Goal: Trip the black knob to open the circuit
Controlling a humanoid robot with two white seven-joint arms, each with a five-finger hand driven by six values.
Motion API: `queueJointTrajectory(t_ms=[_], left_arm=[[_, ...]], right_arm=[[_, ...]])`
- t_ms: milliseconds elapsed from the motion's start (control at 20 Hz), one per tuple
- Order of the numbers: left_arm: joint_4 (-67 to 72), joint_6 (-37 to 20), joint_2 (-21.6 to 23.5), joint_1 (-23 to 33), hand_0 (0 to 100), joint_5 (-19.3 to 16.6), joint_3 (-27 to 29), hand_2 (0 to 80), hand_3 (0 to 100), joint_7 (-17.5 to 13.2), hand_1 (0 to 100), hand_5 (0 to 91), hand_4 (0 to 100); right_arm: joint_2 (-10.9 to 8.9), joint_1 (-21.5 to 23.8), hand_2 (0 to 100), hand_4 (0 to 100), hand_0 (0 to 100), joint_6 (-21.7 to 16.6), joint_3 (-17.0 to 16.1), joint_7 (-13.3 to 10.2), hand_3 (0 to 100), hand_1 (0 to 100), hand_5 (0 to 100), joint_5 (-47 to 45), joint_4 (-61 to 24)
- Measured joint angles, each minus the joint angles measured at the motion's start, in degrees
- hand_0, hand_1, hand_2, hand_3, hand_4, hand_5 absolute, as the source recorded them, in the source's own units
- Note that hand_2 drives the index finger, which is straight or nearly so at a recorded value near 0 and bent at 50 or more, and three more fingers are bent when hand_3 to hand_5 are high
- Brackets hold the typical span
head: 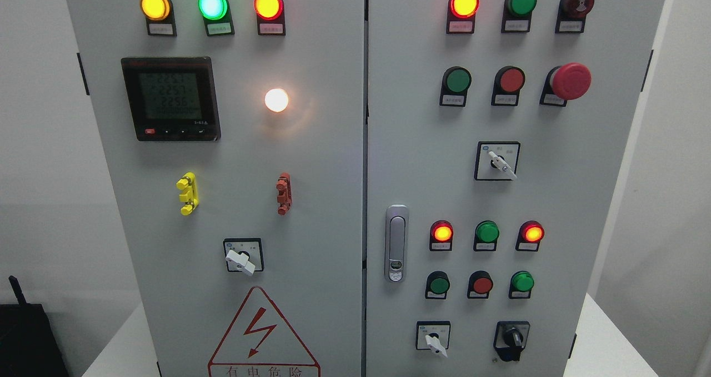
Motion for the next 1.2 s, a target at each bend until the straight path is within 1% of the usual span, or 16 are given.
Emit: queueJointTrajectory(t_ms=[50,100,200,251,351,401,501,702,852,952,1052,1203], left_arm=[[0.0,0.0,0.0,0.0,12,0.0,0.0,0.0,0,0.0,39,0.0,0],[0.0,0.0,0.0,0.0,12,0.0,0.0,0.0,0,0.0,39,0.0,0],[0.0,0.0,0.0,0.0,12,0.0,0.0,0.0,0,0.0,39,0.0,0],[0.0,0.0,0.0,0.0,12,0.0,0.0,0.0,0,0.0,39,0.0,0],[0.0,0.0,0.0,0.0,12,0.0,0.0,0.0,0,0.0,39,0.0,0],[0.0,0.0,0.0,0.0,12,0.0,0.0,0.0,0,0.0,39,0.0,0],[0.0,0.0,0.0,0.0,12,0.0,0.0,0.0,0,0.0,39,0.0,0],[0.0,0.0,0.0,0.0,12,0.0,0.0,0.0,0,0.0,39,0.0,0],[0.0,0.0,0.0,0.0,12,0.0,0.0,0.0,0,0.0,39,0.0,0],[0.0,0.0,0.0,0.0,12,0.0,0.0,0.0,0,0.0,39,0.0,0],[0.0,0.0,0.0,0.0,12,0.0,0.0,0.0,0,0.0,39,0.0,0],[0.0,0.0,0.0,0.0,12,0.0,0.0,0.0,0,0.0,39,0.0,0]], right_arm=[[0.00,0.0,0,36,5,-0.3,-0.5,0.0,48,40,10,0.0,-1.3],[0.01,0.0,0,38,5,-0.4,-1.2,0.0,50,40,12,0.0,-2.6],[0.01,0.1,0,43,7,-0.6,-1.9,-0.2,57,41,20,0.0,-4.6],[0.01,0.1,0,44,7,-1.0,-2.1,-0.4,58,41,21,-0.1,-5.2],[0.05,0.1,0,50,8,-2.5,-2.3,-0.9,64,42,29,-0.1,-6.4],[0.06,0.1,0,51,8,-3.5,-2.3,-1.0,65,43,30,-0.2,-6.8],[0.07,0.1,0,56,8,-5.4,-2.4,-1.3,72,44,34,-0.2,-7.6],[0.09,0.2,0,61,9,-6.2,-2.4,-2.0,77,45,39,-0.2,-9.9],[0.13,0.9,0,65,8,-6.3,-2.4,-2.2,80,49,43,-0.4,-13.0],[0.19,1.6,0,68,8,-6.7,-2.4,-2.4,83,54,47,-0.5,-15.5],[0.20,2.4,0,70,10,-7.2,-2.4,-2.5,84,57,50,-0.6,-17.7],[0.20,3.7,0,73,15,-7.4,-2.4,-2.6,86,62,54,-0.7,-21.4]])
